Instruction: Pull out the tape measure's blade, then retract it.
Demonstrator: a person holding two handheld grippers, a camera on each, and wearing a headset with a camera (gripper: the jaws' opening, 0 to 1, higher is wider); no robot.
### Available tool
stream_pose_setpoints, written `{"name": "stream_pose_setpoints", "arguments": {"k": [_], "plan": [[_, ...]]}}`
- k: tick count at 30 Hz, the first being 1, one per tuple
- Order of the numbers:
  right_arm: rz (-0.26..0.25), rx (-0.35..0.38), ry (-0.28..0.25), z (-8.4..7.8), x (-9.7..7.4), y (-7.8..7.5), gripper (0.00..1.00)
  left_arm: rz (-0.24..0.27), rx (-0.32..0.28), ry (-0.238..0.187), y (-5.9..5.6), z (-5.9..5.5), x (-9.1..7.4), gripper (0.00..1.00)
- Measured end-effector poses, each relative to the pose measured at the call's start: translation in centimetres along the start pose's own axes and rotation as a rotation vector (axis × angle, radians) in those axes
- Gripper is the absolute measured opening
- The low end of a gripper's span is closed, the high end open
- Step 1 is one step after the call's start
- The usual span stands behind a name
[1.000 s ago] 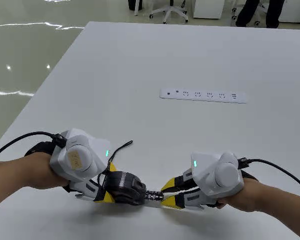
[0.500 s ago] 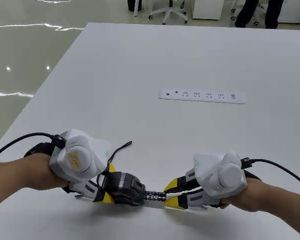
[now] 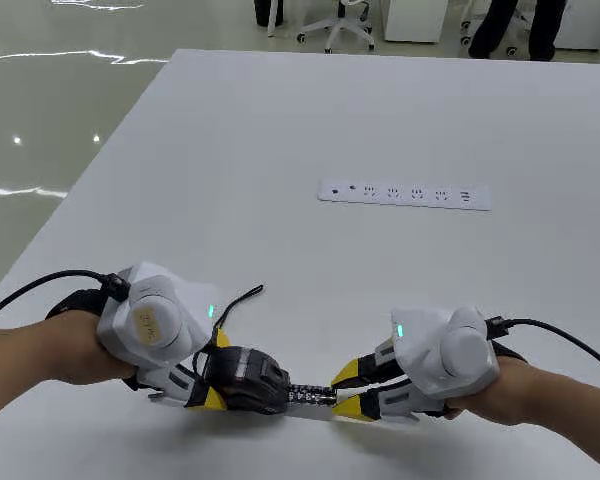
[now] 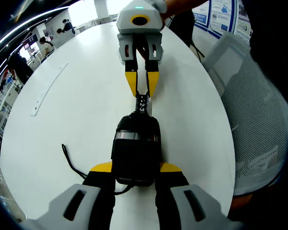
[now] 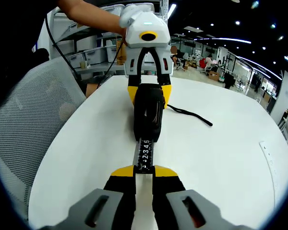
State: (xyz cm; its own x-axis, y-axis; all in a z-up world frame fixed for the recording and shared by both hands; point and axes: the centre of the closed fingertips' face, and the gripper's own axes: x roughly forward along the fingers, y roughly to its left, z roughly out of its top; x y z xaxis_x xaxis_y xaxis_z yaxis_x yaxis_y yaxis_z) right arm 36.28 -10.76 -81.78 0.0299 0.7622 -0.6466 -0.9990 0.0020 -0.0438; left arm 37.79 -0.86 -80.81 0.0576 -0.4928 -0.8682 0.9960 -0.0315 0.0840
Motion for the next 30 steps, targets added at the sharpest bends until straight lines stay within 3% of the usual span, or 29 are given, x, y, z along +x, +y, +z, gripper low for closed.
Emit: {"name": "stream_pose_setpoints", "arguments": {"k": [30], "plan": [[0.002, -0.015, 0.012, -0.76, -1.04, 0.03, 0.11, -0.001, -0.010, 0.001, 0.01, 0.00, 0.03, 0.27]]}}
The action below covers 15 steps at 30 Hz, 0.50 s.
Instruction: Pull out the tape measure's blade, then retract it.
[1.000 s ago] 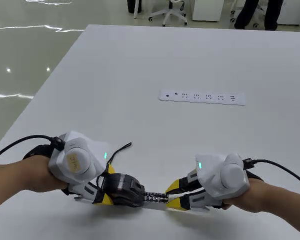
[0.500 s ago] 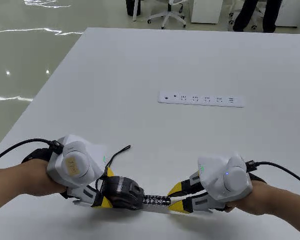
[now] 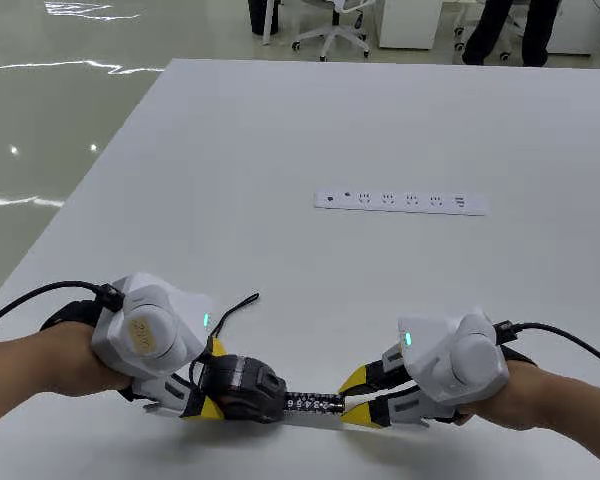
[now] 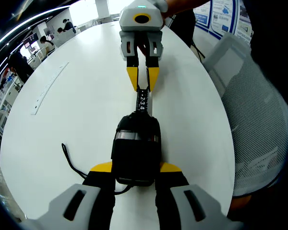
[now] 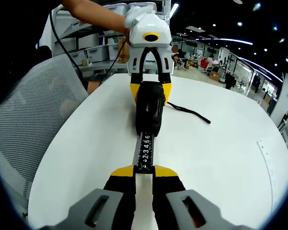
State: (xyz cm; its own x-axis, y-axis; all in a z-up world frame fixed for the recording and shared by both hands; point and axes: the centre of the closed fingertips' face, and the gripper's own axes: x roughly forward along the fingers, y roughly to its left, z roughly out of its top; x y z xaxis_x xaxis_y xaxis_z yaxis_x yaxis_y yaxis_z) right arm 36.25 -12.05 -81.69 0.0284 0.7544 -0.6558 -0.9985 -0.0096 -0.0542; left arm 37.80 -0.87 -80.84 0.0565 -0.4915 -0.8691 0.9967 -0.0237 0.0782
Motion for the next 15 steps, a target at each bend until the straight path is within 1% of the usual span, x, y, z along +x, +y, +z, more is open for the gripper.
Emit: {"name": "stream_pose_setpoints", "arguments": {"k": [15], "plan": [[-0.001, 0.015, 0.000, -0.47, -0.51, 0.14, 0.11, 0.001, -0.004, 0.002, -0.01, 0.06, 0.02, 0.27]]}}
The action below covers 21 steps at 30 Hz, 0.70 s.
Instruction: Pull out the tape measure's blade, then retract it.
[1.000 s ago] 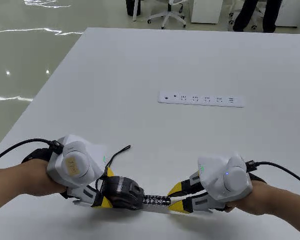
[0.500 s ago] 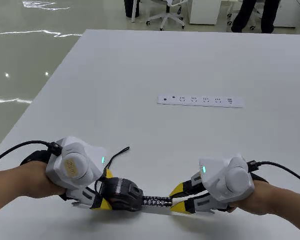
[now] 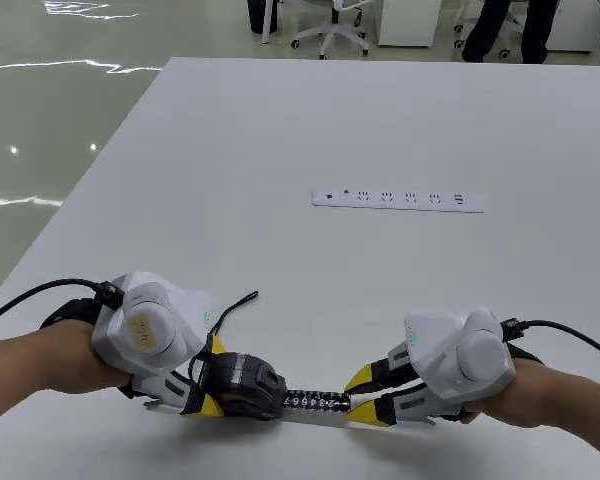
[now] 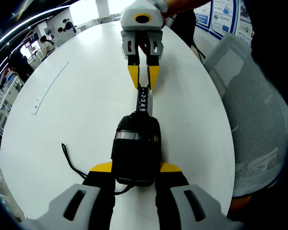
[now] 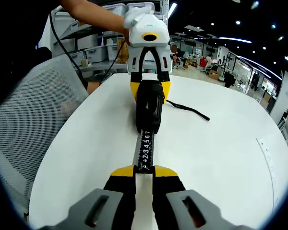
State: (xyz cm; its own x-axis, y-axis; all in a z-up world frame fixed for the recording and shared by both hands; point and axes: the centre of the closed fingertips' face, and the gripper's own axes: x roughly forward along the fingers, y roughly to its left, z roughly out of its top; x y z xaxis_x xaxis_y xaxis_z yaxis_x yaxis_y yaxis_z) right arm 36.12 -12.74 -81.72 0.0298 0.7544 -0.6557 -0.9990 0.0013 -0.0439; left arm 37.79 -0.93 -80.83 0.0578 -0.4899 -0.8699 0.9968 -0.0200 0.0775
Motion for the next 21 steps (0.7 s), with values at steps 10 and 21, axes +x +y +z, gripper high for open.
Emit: {"name": "stream_pose_setpoints", "arguments": {"k": [10, 21], "plan": [[0.002, 0.002, 0.002, -0.29, -0.28, 0.08, 0.11, -0.001, 0.001, 0.001, 0.03, 0.01, 0.01, 0.27], [0.003, 0.005, 0.004, -0.64, -0.74, 0.19, 0.11, -0.001, 0.003, 0.002, 0.02, 0.01, 0.01, 0.26]]}}
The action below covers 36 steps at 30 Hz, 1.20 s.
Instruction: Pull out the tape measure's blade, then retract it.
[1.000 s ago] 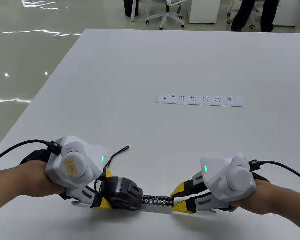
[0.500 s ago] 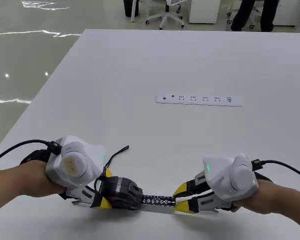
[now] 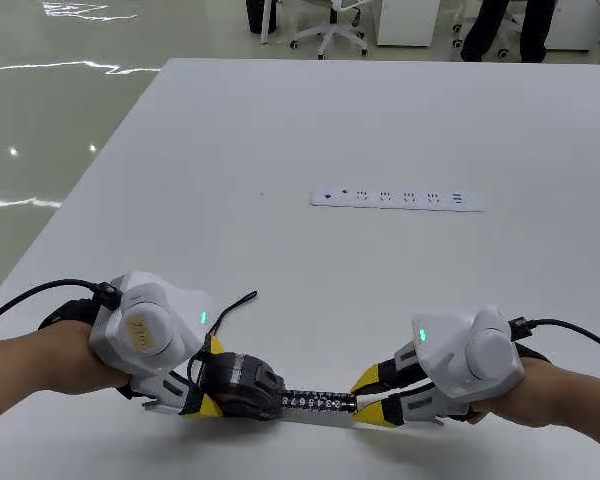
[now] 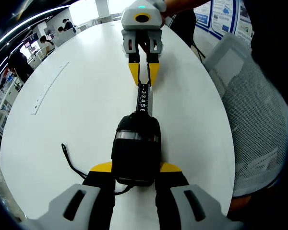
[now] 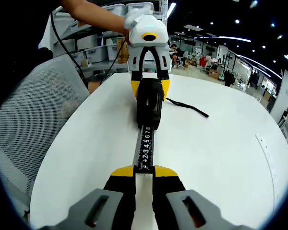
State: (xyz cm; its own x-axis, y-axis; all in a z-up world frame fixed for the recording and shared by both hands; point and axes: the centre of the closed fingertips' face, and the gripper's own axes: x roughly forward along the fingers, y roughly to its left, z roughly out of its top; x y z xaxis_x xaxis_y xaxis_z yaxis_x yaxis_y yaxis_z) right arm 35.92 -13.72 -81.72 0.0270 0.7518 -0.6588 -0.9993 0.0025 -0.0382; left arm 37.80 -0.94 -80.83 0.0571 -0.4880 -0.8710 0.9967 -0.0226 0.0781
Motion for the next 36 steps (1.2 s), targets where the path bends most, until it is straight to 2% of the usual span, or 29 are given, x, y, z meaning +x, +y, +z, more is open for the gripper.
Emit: {"name": "stream_pose_setpoints", "arguments": {"k": [36], "plan": [[0.002, 0.004, 0.006, -1.1, -1.3, 0.2, 0.11, -0.001, 0.000, 0.006, 0.1, -0.1, 0.0, 0.27]]}}
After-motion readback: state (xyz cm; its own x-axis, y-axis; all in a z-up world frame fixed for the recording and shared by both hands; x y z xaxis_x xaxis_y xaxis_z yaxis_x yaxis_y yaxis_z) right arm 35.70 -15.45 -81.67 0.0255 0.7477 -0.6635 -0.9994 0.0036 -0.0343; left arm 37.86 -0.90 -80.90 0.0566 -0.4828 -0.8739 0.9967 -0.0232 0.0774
